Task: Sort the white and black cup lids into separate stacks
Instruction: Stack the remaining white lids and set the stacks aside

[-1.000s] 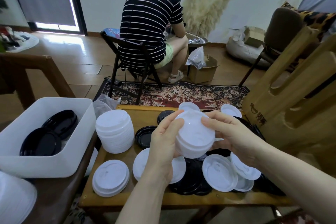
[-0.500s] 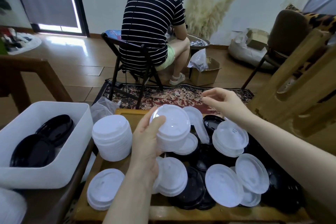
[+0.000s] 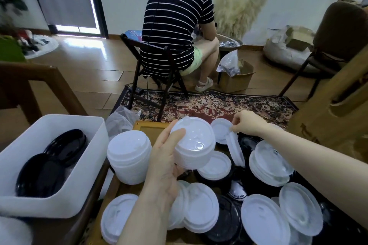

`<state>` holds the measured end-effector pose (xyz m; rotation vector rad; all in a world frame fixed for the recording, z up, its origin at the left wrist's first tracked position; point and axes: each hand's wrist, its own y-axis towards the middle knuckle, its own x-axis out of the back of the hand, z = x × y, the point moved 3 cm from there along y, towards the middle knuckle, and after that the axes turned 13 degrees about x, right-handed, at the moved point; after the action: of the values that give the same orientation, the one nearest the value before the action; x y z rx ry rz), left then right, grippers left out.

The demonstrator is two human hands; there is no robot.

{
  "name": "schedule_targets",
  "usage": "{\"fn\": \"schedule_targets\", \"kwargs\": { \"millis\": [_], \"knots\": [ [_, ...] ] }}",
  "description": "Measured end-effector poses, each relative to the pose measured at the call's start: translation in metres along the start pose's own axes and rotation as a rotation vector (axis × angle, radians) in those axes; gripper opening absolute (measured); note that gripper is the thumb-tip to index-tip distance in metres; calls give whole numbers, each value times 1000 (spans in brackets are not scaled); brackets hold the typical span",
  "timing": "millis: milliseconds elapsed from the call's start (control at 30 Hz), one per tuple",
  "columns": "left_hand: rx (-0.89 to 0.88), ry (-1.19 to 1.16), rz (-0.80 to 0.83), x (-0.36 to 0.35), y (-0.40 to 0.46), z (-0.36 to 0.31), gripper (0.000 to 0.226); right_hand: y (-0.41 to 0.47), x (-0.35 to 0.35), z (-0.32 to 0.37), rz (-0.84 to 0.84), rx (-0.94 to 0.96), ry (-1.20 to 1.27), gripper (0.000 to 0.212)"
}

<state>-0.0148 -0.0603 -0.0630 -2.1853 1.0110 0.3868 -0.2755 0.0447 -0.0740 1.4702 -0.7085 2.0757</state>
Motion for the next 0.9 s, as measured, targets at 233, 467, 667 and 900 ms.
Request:
{"fn": "schedule_targets", "kwargs": {
  "millis": [233, 467, 667, 900],
  "knots": [
    [18, -5, 25, -1, -6, 2, 32, -18, 16, 4, -269, -52, 509, 13],
    [53, -32, 15, 3, -11, 4, 33, -32, 16, 6, -363, -114, 849, 19],
    [62, -46, 4, 4, -9, 3, 36, -31, 12, 4, -240, -82, 775, 20],
    [66, -62, -8, 9, -7, 1, 28, -7, 2, 12, -165, -95, 532, 22]
  ]
}}
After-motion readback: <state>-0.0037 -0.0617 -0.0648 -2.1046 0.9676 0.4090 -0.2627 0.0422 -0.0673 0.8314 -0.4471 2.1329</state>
